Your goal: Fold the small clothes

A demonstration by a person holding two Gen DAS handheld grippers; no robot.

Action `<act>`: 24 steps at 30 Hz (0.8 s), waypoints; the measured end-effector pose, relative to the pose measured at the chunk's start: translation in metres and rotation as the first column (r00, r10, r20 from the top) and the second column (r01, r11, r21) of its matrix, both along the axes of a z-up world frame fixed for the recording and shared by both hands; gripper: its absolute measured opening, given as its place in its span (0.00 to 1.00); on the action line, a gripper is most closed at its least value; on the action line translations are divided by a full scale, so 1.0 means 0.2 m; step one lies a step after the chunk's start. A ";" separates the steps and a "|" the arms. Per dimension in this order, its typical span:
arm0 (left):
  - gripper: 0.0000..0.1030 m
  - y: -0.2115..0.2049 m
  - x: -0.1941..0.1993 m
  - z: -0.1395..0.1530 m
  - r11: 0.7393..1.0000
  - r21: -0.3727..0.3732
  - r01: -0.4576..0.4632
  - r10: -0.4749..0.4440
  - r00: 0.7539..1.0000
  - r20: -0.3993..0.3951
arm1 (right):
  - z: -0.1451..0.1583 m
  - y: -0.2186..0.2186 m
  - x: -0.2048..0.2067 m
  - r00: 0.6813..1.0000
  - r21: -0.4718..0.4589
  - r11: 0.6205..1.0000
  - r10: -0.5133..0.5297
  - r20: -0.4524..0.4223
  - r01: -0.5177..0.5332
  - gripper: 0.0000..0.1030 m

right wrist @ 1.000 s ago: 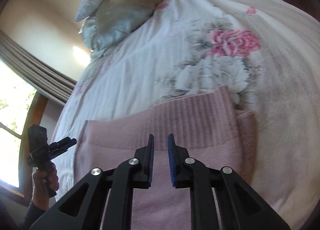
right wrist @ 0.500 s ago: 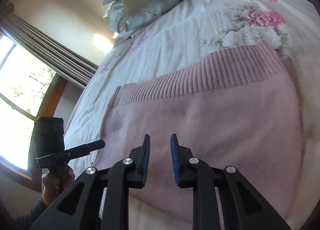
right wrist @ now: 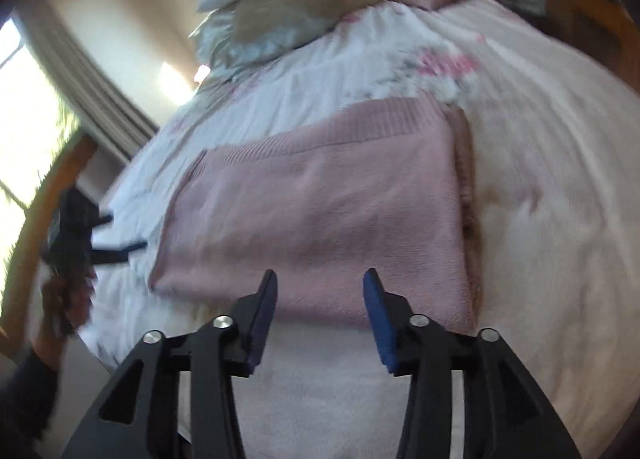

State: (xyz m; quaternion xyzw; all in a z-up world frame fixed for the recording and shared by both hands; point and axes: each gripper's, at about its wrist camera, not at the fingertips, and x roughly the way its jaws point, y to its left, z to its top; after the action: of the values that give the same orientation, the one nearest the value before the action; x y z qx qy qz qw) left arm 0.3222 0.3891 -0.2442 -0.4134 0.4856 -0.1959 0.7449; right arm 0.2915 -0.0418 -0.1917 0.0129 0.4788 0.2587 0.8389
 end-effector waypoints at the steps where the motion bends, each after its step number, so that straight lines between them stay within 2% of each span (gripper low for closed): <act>1: 0.93 0.08 0.02 0.00 0.999 0.048 -0.021 0.023 0.999 -0.044 | 0.03 0.13 -0.10 0.996 -0.087 0.994 0.076 0.049 -0.072 0.60; 2: 0.93 0.14 0.05 -0.01 0.996 0.085 -0.029 0.036 0.995 -0.090 | 0.04 0.28 -0.20 0.983 -0.184 0.973 0.155 0.094 -0.136 0.61; 3: 0.93 0.19 0.08 -0.02 0.995 0.099 -0.022 0.035 0.990 -0.136 | 0.02 0.44 -0.31 0.960 -0.292 0.937 0.239 0.142 -0.190 0.61; 5: 0.93 0.25 0.13 -0.06 0.996 0.086 -0.004 0.021 0.980 -0.199 | -0.04 0.71 -0.53 0.890 -0.466 0.843 0.402 0.217 -0.267 0.62; 7: 0.93 0.28 0.19 -0.09 0.998 0.067 0.015 0.000 0.976 -0.218 | -0.13 0.93 -0.69 0.820 -0.559 0.772 0.509 0.260 -0.302 0.63; 10: 0.93 0.31 0.29 -0.16 1.000 0.009 0.028 -0.025 0.970 -0.240 | -0.28 1.18 -0.76 0.767 -0.640 0.701 0.584 0.265 -0.314 0.63; 13: 0.93 0.32 0.35 -0.24 0.999 -0.009 0.031 -0.032 0.965 -0.261 | -0.42 1.36 -0.72 0.746 -0.696 0.651 0.616 0.252 -0.302 0.63; 18: 0.93 0.34 0.47 -0.38 0.997 -0.073 0.021 -0.041 0.959 -0.282 | -0.57 1.53 -0.62 0.726 -0.753 0.597 0.643 0.244 -0.276 0.63; 24: 0.93 0.35 0.61 -0.45 0.995 -0.084 0.045 -0.068 0.954 -0.293 | -0.65 1.68 -0.53 0.709 -0.793 0.574 0.645 0.286 -0.202 0.63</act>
State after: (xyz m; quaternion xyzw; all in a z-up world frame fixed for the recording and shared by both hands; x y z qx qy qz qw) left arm 0.4435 0.4585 -0.3338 -0.4523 0.5953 -0.1715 0.6416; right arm 0.1860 0.2944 -0.3226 -0.5081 0.2651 0.2475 0.7813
